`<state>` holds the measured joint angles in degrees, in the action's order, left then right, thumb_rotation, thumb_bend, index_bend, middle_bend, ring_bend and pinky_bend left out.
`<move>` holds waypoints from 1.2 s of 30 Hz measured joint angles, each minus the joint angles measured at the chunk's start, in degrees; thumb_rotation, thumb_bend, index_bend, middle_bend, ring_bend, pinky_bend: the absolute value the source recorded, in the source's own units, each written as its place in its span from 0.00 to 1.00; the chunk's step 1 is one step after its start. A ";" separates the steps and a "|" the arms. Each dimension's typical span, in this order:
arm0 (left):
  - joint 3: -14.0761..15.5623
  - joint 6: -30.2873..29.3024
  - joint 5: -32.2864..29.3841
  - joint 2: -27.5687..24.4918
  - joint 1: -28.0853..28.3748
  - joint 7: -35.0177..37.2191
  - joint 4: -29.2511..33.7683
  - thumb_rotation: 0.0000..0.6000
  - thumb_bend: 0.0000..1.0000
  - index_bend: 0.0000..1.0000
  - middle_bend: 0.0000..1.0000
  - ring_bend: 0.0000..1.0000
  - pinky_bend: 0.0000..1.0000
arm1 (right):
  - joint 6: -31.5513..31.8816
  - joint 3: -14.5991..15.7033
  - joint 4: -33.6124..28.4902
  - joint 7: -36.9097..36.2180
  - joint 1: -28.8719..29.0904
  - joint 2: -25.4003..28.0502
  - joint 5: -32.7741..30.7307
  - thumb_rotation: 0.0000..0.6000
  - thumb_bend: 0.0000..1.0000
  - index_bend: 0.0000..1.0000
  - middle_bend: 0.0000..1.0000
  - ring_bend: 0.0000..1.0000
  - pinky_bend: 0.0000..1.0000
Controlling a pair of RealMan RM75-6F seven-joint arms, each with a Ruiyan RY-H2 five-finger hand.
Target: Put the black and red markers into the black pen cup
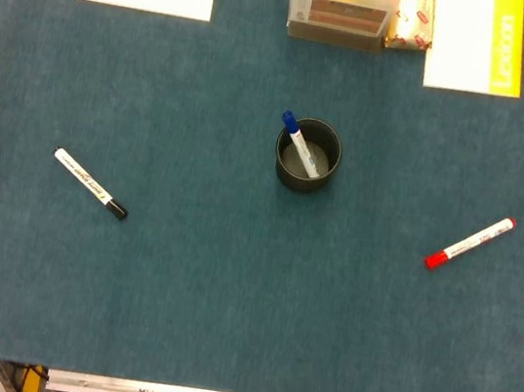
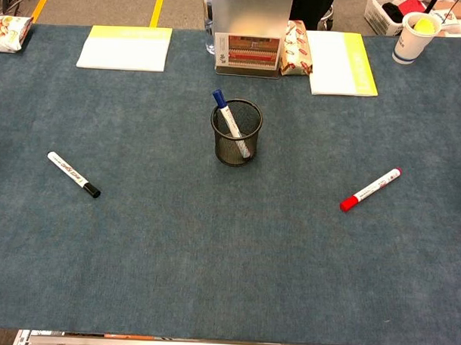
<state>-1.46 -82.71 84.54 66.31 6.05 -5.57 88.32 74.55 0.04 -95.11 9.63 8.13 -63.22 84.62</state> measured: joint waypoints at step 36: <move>2.55 14.75 4.07 0.06 8.70 0.09 5.28 1.00 0.19 0.28 0.00 0.00 0.02 | 7.81 -0.78 -4.56 -1.90 -2.66 4.61 2.74 1.00 0.00 0.31 0.19 0.19 0.32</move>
<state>1.09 -67.96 88.61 66.37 14.76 -5.48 93.60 82.36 -0.74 -99.67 7.73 5.48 -58.61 87.36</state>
